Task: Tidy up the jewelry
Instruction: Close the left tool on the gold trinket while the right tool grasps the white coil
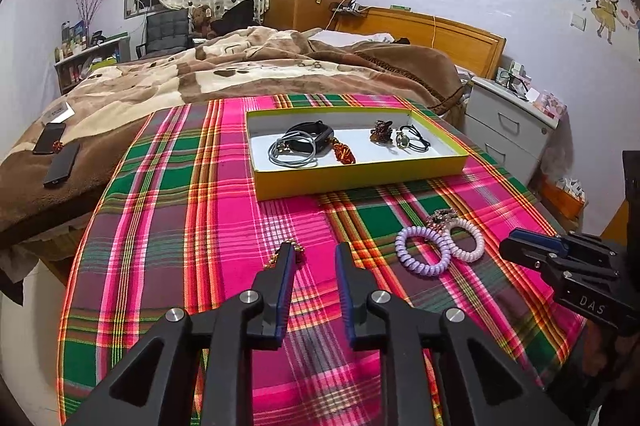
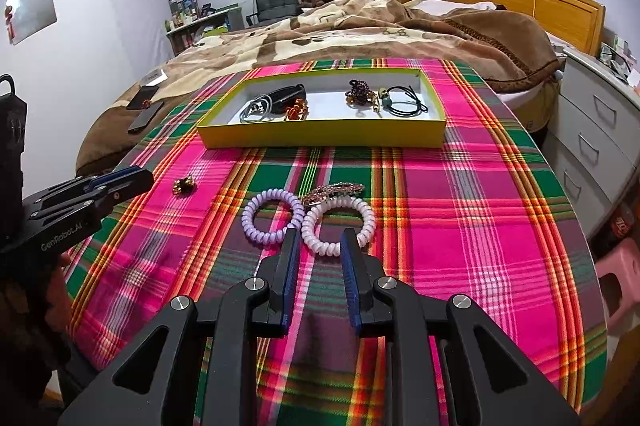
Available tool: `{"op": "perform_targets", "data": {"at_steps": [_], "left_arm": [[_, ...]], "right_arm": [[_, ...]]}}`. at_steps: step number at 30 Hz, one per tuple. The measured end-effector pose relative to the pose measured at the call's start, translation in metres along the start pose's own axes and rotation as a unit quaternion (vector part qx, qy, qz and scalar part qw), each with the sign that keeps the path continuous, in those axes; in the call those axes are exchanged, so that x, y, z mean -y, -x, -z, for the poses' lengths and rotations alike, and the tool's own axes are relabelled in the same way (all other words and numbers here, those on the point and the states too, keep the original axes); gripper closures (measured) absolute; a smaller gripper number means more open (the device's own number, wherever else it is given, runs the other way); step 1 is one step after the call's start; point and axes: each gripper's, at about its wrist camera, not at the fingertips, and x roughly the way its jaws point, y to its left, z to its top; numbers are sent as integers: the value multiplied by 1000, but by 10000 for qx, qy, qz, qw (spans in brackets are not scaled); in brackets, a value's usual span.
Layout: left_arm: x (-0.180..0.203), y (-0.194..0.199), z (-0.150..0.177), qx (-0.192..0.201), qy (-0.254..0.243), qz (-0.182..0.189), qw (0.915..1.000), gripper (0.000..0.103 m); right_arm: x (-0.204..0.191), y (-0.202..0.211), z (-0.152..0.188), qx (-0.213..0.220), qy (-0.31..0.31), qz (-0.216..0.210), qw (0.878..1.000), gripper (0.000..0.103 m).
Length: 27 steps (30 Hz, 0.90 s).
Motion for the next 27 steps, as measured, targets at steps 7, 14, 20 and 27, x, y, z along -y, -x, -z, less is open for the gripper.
{"op": "perform_targets", "data": {"at_steps": [7,14,20,27], "left_arm": [[-10,-11,1,-137,48,-79,9999,83],[-18,-23,0,-360,58,-37,9993,79],[-22,-34,-2,-570,62,-5,9984,72],[-23,-50,-4,-838,-11,-13,9965,72]], "right_arm": [[-1,-7,-3,-43,43,28,10000,82],[11,-18,-5,-152,-89,249,9995,82],[18,-31,-8,-320,-108,391,9987,82],[22,-45,-11,-460,-123,393,9981,82]]}}
